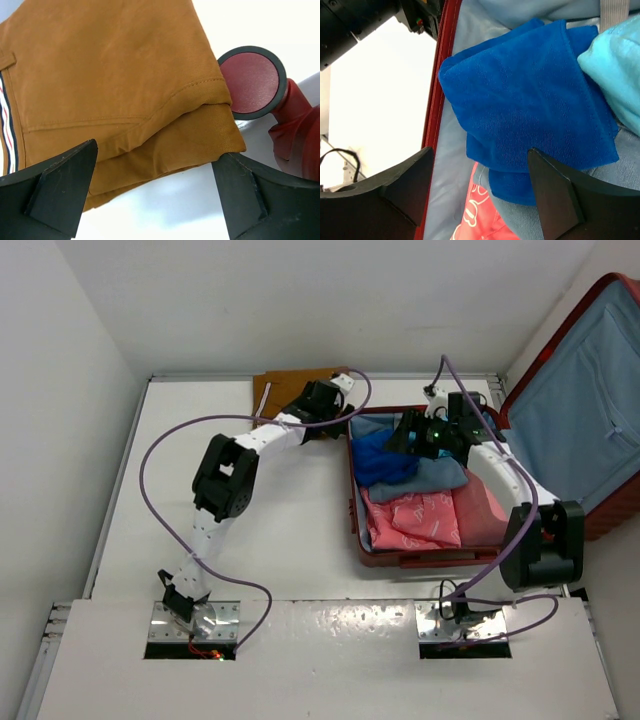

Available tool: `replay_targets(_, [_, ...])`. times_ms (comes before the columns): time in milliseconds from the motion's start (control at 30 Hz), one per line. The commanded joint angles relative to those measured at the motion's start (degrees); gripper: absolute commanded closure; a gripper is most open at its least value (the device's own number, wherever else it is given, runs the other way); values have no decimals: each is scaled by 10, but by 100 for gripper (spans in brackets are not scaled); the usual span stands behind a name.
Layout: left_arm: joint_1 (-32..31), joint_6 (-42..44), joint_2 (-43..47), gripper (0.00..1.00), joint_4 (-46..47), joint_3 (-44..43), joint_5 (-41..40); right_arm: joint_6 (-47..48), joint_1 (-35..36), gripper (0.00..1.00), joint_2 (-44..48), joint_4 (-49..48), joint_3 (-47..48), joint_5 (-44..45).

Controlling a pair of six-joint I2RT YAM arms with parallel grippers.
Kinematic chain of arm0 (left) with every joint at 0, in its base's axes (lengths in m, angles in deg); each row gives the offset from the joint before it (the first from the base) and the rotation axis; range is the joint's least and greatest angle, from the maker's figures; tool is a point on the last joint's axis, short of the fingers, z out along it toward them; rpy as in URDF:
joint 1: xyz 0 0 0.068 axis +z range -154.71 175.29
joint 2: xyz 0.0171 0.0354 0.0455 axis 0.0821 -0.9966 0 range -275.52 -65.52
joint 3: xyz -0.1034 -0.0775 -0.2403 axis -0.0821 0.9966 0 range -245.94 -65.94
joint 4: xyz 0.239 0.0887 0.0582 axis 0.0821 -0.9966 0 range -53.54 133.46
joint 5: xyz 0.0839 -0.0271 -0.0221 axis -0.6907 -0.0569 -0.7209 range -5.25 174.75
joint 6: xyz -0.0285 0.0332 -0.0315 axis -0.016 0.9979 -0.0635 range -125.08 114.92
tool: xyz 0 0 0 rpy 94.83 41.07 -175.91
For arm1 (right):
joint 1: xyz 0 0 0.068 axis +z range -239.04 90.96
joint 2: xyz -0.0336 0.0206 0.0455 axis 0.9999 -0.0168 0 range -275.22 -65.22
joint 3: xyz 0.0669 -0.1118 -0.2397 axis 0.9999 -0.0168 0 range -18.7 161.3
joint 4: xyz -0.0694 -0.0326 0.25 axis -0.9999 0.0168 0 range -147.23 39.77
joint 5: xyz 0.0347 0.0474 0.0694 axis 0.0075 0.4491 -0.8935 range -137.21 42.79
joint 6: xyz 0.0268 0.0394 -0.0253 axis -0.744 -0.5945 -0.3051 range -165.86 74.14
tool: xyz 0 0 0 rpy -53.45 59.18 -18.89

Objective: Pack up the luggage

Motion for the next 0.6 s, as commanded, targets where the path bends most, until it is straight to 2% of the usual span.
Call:
replay_targets(0, [-5,13,-14,0,43,-29,63,-2,-7,23,15,6,7,-24])
replay_targets(233, [-5,43,17,0,37,1,231,-7,-17,23,15,15,18,-32])
replay_targets(567, [-5,60,43,4,5,53,227,-5,-28,23,7,30,25,-40])
